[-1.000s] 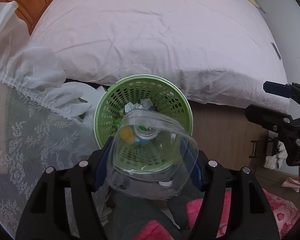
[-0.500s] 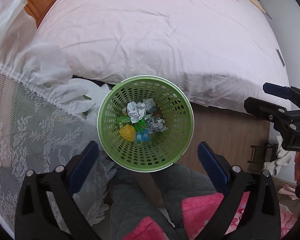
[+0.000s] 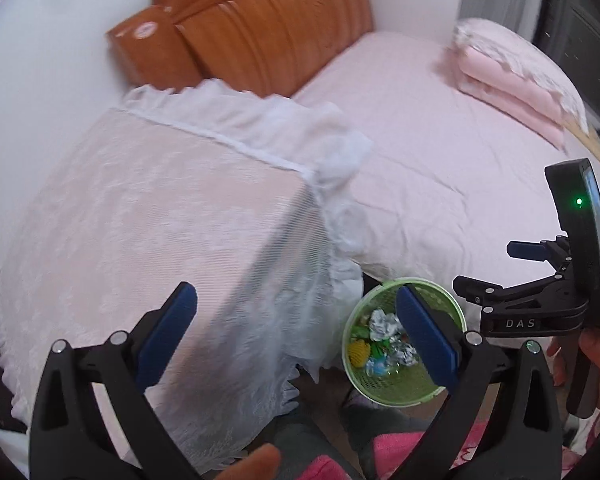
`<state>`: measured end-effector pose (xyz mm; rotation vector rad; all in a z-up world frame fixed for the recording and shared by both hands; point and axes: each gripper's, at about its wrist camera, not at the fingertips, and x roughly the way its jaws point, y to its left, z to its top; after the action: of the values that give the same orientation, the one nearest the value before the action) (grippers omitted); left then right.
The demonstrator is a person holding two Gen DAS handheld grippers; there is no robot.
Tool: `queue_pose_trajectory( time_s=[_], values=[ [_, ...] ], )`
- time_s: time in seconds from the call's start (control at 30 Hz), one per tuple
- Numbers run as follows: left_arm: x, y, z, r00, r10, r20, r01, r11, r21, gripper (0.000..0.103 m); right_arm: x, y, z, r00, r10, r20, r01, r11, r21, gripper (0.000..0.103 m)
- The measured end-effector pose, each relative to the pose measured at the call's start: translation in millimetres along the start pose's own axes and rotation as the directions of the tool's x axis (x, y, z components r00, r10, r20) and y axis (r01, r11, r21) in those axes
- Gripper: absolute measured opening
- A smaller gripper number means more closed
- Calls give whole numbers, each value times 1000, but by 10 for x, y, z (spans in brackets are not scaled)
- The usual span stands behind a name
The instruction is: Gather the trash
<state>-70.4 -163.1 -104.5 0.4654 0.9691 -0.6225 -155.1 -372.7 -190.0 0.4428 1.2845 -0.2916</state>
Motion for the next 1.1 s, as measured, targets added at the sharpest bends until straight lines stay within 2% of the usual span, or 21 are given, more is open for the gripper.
queue_pose_trajectory(
  time_s=[0.07, 0.17, 0.27, 0.37, 0.4, 0.47, 0.5, 0.6, 0.67, 0.73, 0.83, 0.9, 1.1],
  values=[
    [-200, 392, 42, 998, 59, 36, -55, 994, -99, 95, -107, 416, 296, 998, 36, 42, -31, 994, -103, 100],
    [-516, 942, 95, 981, 181, 72, -161, 961, -223, 95, -299, 1015, 672, 988, 117, 96, -91, 967, -237, 101],
    [-840, 1442, 180, 954, 282, 102, -240, 922, -303, 95, -671, 1582, 1011, 965, 196, 177, -121, 923, -364, 101],
    [-1184, 1885, 307, 917, 374, 142, -303, 881, -362, 95, -1073, 2032, 1195, 934, 237, 267, -99, 891, -443, 101],
    [-1306, 2002, 360, 904, 398, 156, -317, 869, -381, 95, -1358, 2251, 1284, 912, 254, 323, -76, 876, -476, 101],
    [-1532, 2233, 451, 881, 438, 178, -332, 841, -428, 95, -1627, 2427, 1323, 884, 286, 370, -69, 863, -500, 101],
    [-1622, 2337, 494, 872, 453, 185, -334, 828, -451, 95, -1894, 2544, 1348, 849, 331, 411, -85, 854, -513, 101],
    [-1844, 2553, 563, 852, 496, 167, -357, 784, -508, 95, -2223, 2668, 1364, 800, 392, 454, -117, 844, -523, 101],
    [-1908, 2630, 580, 833, 535, 142, -387, 747, -541, 95, -2388, 2767, 1321, 775, 396, 493, -104, 849, -518, 101],
    [-1961, 2691, 541, 829, 544, 131, -387, 726, -569, 95, -2418, 2852, 1280, 775, 375, 509, -72, 853, -517, 101],
    [-1959, 2768, 500, 848, 515, 127, -360, 735, -575, 95, -2340, 2974, 1238, 794, 349, 497, -42, 848, -528, 101],
    [-1937, 2784, 487, 847, 518, 118, -368, 732, -574, 95, -2252, 3007, 1223, 814, 347, 465, -51, 841, -538, 101],
    [-1842, 2860, 460, 865, 492, 96, -353, 733, -581, 95, -2180, 3070, 1292, 829, 339, 444, -48, 835, -548, 101]
  ],
)
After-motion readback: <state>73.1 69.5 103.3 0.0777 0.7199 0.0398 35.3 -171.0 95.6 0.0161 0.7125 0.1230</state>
